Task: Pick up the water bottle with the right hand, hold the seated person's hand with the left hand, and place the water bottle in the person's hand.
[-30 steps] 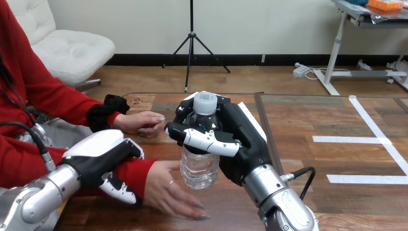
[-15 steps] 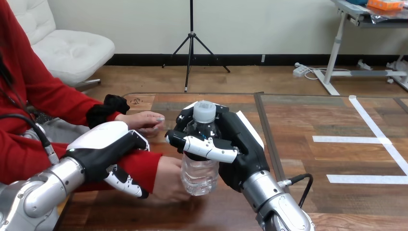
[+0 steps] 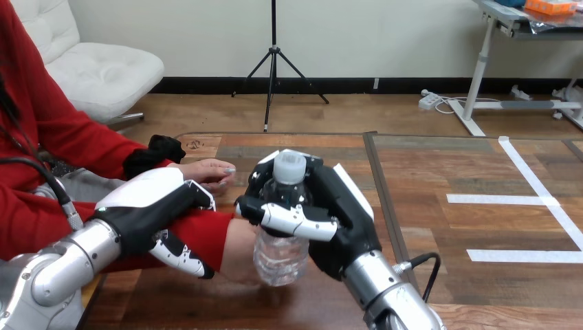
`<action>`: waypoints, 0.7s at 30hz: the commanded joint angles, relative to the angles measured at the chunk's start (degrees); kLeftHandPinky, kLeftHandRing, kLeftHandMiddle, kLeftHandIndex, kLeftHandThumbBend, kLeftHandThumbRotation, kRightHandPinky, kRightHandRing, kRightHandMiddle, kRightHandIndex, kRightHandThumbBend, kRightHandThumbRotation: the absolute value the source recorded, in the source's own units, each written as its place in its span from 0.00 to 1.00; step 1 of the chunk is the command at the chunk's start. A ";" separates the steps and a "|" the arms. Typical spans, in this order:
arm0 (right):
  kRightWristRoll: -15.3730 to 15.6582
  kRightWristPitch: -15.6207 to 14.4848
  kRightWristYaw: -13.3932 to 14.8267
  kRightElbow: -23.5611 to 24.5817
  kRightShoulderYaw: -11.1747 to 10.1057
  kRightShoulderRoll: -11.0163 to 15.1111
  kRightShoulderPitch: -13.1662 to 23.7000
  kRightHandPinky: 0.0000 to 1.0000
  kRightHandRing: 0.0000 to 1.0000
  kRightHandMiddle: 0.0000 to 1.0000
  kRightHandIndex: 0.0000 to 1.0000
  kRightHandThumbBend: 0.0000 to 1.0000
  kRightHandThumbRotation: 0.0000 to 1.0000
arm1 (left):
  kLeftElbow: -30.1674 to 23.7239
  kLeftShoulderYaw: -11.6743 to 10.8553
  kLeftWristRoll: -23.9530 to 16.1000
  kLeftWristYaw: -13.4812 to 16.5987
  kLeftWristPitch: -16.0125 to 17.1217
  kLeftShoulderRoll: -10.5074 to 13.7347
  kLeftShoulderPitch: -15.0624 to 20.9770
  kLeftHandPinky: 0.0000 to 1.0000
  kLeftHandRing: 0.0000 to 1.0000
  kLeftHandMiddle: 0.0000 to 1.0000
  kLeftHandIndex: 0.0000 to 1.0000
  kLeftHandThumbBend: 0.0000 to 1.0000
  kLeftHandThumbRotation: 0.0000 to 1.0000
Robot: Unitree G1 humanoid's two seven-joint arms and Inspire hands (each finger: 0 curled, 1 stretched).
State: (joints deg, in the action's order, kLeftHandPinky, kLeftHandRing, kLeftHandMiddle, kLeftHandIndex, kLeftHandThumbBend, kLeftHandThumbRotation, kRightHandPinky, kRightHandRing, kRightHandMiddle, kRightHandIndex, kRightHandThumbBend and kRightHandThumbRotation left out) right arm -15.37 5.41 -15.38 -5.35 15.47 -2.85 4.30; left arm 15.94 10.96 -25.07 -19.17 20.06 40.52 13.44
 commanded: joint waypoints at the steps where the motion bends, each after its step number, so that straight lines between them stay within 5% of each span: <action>1: -2.68 6.10 -2.40 -2.34 0.99 -8.36 1.68 0.28 0.33 0.39 0.40 0.85 0.00 | -10.31 -3.11 4.59 0.82 3.17 -2.39 7.95 0.28 0.34 0.41 0.42 0.86 0.00; 21: -4.85 11.77 -7.24 -8.14 2.32 -9.15 1.08 0.34 0.36 0.38 0.40 0.86 0.00 | -11.16 -3.80 5.39 -0.12 3.07 -2.36 7.54 0.31 0.36 0.43 0.44 0.87 0.00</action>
State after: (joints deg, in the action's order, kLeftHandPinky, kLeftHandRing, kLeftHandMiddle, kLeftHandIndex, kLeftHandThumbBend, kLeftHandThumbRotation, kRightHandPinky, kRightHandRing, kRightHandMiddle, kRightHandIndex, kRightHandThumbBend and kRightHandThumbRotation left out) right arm -18.25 12.97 -21.39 -13.22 17.01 -2.85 2.98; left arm 13.30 9.56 -23.79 -19.86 20.06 40.46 13.51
